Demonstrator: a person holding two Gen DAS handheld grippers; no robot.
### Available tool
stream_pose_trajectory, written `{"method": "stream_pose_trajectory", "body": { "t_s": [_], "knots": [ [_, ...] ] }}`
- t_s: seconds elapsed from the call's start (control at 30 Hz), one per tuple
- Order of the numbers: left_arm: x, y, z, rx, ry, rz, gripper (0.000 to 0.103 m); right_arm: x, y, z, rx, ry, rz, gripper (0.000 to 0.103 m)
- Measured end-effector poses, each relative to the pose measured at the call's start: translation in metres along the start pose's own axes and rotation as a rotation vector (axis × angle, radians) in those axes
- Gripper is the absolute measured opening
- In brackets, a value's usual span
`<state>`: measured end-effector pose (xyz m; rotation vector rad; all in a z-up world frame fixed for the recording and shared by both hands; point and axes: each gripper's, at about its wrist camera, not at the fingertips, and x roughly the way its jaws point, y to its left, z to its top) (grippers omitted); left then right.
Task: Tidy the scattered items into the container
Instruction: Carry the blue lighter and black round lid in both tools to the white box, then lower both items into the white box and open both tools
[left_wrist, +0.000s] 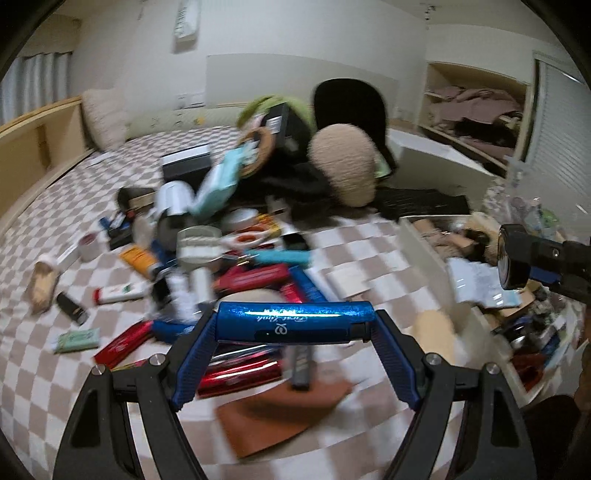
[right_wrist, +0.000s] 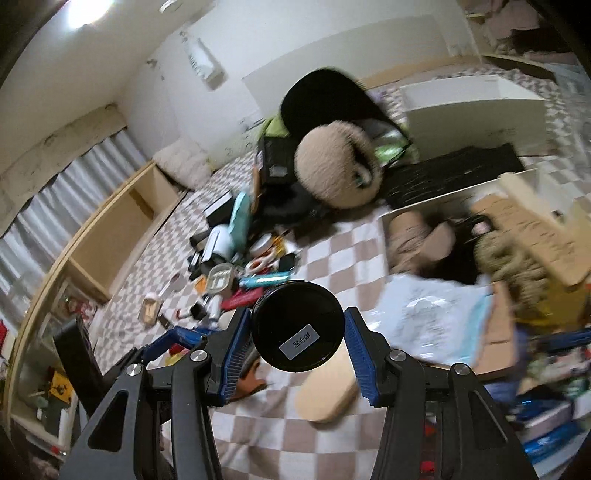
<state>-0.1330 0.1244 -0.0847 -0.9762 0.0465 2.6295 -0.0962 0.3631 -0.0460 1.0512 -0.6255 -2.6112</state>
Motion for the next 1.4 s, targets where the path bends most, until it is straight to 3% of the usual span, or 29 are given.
{"method": "stream_pose_trajectory", "body": {
  "t_s": [0.4,0.7,1.03,1.4],
  "knots": [
    [0.016,-0.083,0.037,0.092,-0.039,-0.141,0.082,-0.072,-0.066,0.029,0.053,-0.086,-0.102,0.052],
    [0.032,-0.136,0.05,0.173,-0.031,-0.214,0.082,-0.097,-0.112,0.036,0.11,-0.124,-0.16,0.052],
    [0.05,-0.181,0.047,0.258,-0.001,-0.3,0.082,-0.091,-0.141,0.019,0.136,-0.057,-0.201,0.052],
    [0.072,-0.206,0.052,0.258,0.052,-0.349,0.082,-0.063,-0.134,-0.004,0.052,0.072,-0.185,0.052]
  ]
}}
